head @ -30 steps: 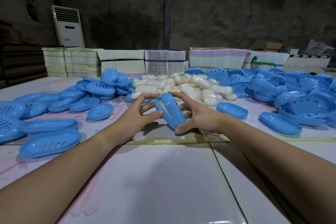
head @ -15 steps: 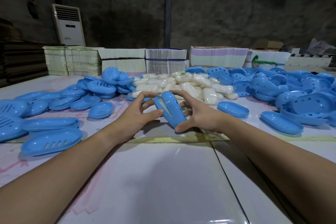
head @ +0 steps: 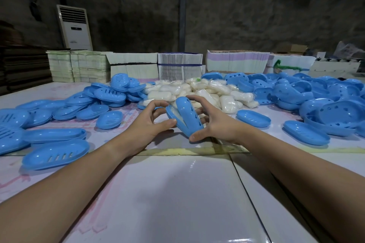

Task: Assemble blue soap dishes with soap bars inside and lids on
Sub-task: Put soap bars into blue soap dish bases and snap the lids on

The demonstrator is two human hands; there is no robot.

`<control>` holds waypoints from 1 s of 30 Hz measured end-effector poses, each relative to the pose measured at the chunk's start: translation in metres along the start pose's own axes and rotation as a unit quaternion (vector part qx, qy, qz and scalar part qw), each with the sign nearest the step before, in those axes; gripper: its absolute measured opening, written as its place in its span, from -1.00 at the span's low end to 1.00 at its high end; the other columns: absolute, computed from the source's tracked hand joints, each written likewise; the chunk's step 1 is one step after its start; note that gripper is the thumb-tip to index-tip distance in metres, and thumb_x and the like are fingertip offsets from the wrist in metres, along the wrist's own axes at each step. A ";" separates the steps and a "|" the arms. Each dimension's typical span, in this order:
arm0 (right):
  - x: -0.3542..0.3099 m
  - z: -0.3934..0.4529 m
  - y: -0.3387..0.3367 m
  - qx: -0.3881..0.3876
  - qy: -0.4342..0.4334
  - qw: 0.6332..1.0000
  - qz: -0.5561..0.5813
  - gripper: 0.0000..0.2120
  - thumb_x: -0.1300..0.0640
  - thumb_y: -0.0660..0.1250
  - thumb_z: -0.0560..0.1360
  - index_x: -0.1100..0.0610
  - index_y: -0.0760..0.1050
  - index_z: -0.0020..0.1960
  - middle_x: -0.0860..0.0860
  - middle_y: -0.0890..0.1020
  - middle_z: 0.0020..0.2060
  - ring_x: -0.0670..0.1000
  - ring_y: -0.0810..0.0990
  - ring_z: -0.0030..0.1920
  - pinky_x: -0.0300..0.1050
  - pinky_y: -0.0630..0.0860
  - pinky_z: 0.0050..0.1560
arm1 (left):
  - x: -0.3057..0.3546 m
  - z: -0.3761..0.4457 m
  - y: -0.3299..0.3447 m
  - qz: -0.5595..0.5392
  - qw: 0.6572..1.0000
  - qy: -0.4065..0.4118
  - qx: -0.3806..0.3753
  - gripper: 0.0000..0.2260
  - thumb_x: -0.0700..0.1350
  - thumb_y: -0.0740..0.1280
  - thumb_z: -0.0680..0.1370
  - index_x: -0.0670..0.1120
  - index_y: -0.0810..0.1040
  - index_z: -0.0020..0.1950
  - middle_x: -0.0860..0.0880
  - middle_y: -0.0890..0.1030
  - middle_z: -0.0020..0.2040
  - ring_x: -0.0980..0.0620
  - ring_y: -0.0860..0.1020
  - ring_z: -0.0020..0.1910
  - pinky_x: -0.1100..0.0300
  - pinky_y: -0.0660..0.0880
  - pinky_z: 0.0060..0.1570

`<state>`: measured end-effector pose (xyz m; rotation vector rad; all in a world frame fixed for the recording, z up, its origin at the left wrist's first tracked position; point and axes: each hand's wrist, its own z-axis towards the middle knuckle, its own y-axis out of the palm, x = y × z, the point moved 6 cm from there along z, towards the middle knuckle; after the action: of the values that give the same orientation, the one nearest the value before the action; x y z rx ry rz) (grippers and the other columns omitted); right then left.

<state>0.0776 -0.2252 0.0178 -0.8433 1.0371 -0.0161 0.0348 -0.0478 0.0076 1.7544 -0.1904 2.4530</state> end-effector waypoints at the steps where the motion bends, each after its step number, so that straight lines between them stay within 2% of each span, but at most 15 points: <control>1: 0.000 0.000 0.000 -0.005 0.001 1.000 -0.002 -0.02 0.10 0.64 0.23 -0.42 0.15 0.39 0.00 0.43 0.20 -0.02 0.57 0.11 -0.12 0.59 0.10 | 0.000 0.000 0.000 0.003 1.000 -0.001 -0.001 -0.64 -0.26 0.41 0.56 -0.05 0.41 0.30 -0.01 0.61 0.26 -0.01 0.69 0.09 0.24 0.62 -0.06; 5: 0.002 -0.001 0.000 -0.017 0.002 1.000 0.001 -0.05 0.10 0.64 0.26 -0.44 0.17 0.38 -0.02 0.45 0.19 -0.14 0.60 0.03 -0.33 0.55 -0.06 | 0.002 -0.002 0.002 0.021 1.000 0.006 -0.003 -0.64 -0.27 0.41 0.56 -0.04 0.41 0.30 0.04 0.61 0.24 0.01 0.69 0.08 0.30 0.60 -0.10; 8: 0.002 -0.001 0.001 -0.008 0.001 1.000 -0.003 -0.06 0.09 0.64 0.25 -0.45 0.17 0.37 -0.03 0.46 0.18 -0.11 0.61 0.03 -0.31 0.56 -0.05 | 0.001 -0.001 0.001 0.017 1.000 0.000 0.000 -0.62 -0.25 0.42 0.56 -0.04 0.41 0.32 0.00 0.60 0.28 -0.03 0.69 0.10 0.24 0.62 -0.04; 10: 0.000 -0.001 0.002 -0.003 -0.004 1.000 -0.007 -0.05 0.07 0.64 0.25 -0.43 0.17 0.38 -0.03 0.47 0.16 -0.17 0.61 0.00 -0.33 0.56 -0.06 | 0.000 0.000 0.000 0.011 1.000 -0.004 0.004 -0.63 -0.24 0.42 0.55 -0.03 0.42 0.31 -0.03 0.60 0.30 -0.06 0.69 0.11 0.18 0.63 0.03; 12: 0.000 -0.001 0.002 0.000 -0.007 1.000 -0.009 -0.05 0.06 0.65 0.25 -0.41 0.17 0.40 -0.04 0.48 0.16 -0.20 0.61 -0.01 -0.33 0.57 -0.06 | -0.001 0.000 -0.001 0.002 1.000 -0.007 0.010 -0.64 -0.22 0.42 0.55 -0.02 0.43 0.30 -0.04 0.60 0.31 -0.07 0.69 0.09 0.17 0.64 0.02; 14: -0.002 -0.003 0.002 0.005 -0.012 1.000 -0.012 -0.05 0.05 0.65 0.24 -0.41 0.18 0.40 -0.04 0.49 0.16 -0.15 0.61 0.00 -0.30 0.57 -0.04 | -0.003 0.001 -0.001 -0.006 1.000 -0.008 0.014 -0.65 -0.21 0.43 0.55 -0.02 0.44 0.29 -0.04 0.61 0.29 -0.09 0.70 0.07 0.18 0.64 -0.01; 17: -0.006 -0.004 0.003 0.009 -0.022 0.999 -0.034 -0.07 0.02 0.65 0.23 -0.43 0.19 0.38 -0.06 0.49 0.17 -0.06 0.61 0.01 -0.27 0.58 0.01 | -0.003 0.001 -0.001 -0.013 1.000 -0.010 0.013 -0.66 -0.19 0.43 0.55 -0.02 0.44 0.28 -0.07 0.61 0.29 -0.13 0.70 0.08 0.10 0.65 0.05; 20: -0.007 -0.005 0.003 0.006 -0.020 0.999 -0.025 -0.08 0.03 0.65 0.24 -0.41 0.21 0.39 -0.08 0.49 0.15 -0.07 0.62 -0.03 -0.31 0.57 -0.06 | -0.003 0.001 -0.001 -0.001 1.000 -0.013 0.006 -0.63 -0.15 0.44 0.53 -0.02 0.44 0.29 -0.07 0.61 0.29 -0.13 0.69 0.11 0.01 0.63 0.14; 24: -0.008 -0.006 0.002 0.005 -0.021 1.000 -0.017 -0.10 0.02 0.64 0.25 -0.37 0.22 0.41 -0.08 0.51 0.11 -0.15 0.61 -0.12 -0.36 0.52 -0.15 | -0.001 0.000 0.000 -0.016 1.000 -0.016 0.001 -0.66 -0.17 0.43 0.55 -0.04 0.45 0.29 -0.07 0.65 0.24 -0.13 0.70 0.09 0.02 0.66 0.05; 28: -0.008 -0.006 0.002 0.009 -0.023 1.000 -0.006 -0.13 0.01 0.64 0.26 -0.36 0.25 0.40 -0.09 0.52 0.09 -0.16 0.58 -0.18 -0.36 0.50 -0.14 | 0.000 -0.001 0.002 -0.006 1.000 -0.005 0.001 -0.69 -0.18 0.40 0.58 -0.09 0.46 0.29 -0.06 0.69 0.17 -0.13 0.70 0.08 0.00 0.65 0.06; 30: -0.008 -0.006 0.002 0.004 -0.024 1.000 -0.001 -0.12 0.00 0.64 0.25 -0.34 0.26 0.41 -0.12 0.51 0.09 -0.22 0.56 -0.18 -0.37 0.49 -0.15 | 0.001 -0.002 0.003 -0.005 1.000 -0.001 0.005 -0.71 -0.20 0.40 0.58 -0.11 0.46 0.28 -0.06 0.71 0.14 -0.13 0.71 0.07 0.00 0.66 0.06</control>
<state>0.0676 -0.2239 0.0212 -0.8343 0.9913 -0.0009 0.0324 -0.0505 0.0082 1.7575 -0.1700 2.4507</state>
